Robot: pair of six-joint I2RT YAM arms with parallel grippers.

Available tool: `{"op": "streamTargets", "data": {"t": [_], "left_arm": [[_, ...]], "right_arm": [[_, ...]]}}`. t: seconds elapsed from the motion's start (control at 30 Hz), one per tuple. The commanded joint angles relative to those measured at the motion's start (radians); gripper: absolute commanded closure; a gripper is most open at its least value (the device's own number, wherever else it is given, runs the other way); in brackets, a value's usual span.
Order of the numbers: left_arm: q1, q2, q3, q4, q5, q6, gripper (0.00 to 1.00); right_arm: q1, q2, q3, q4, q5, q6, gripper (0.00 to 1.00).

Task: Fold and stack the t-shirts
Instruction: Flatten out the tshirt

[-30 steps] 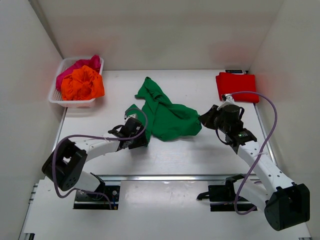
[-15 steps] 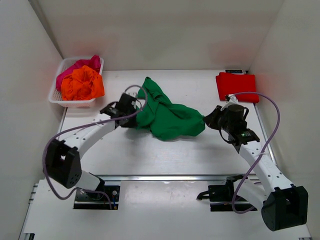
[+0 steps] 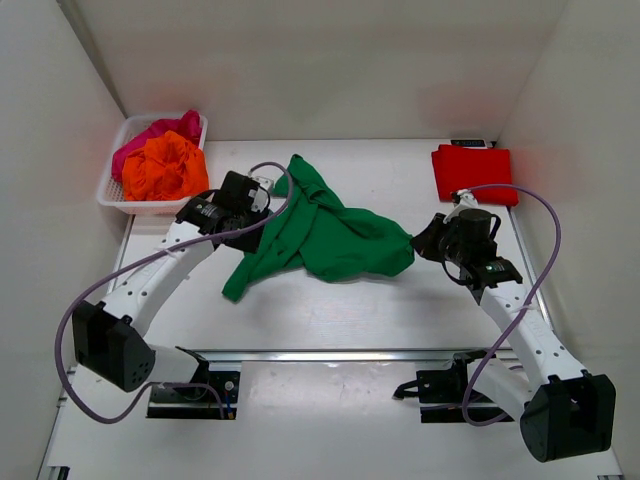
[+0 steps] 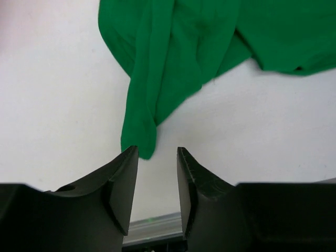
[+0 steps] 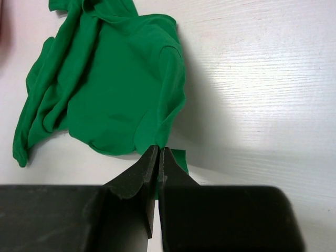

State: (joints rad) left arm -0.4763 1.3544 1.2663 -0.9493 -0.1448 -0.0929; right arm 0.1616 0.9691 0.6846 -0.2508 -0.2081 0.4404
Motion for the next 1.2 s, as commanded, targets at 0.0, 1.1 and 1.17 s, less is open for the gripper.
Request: {"op": "streamTargets", "data": {"t": [0.0,1.1,1.17], "left_arm": [[0.024,-0.038,-0.022,-0.04,0.06,-0.017,0.55],[0.228,-0.276,-0.765,0.415,-0.012,-0.542,0.54],[0.225,-0.262,-0.763,0.432,-0.019,-0.542,0.55]], "right_arm": [[0.004,-0.009,0.033,0.021,-0.013,-0.017,1.0],[0.003,-0.001,-0.019,0.076,-0.057,-0.011,1.0],[-0.004,0.002,-0.025,0.085,-0.065,-0.016,1.0]]}}
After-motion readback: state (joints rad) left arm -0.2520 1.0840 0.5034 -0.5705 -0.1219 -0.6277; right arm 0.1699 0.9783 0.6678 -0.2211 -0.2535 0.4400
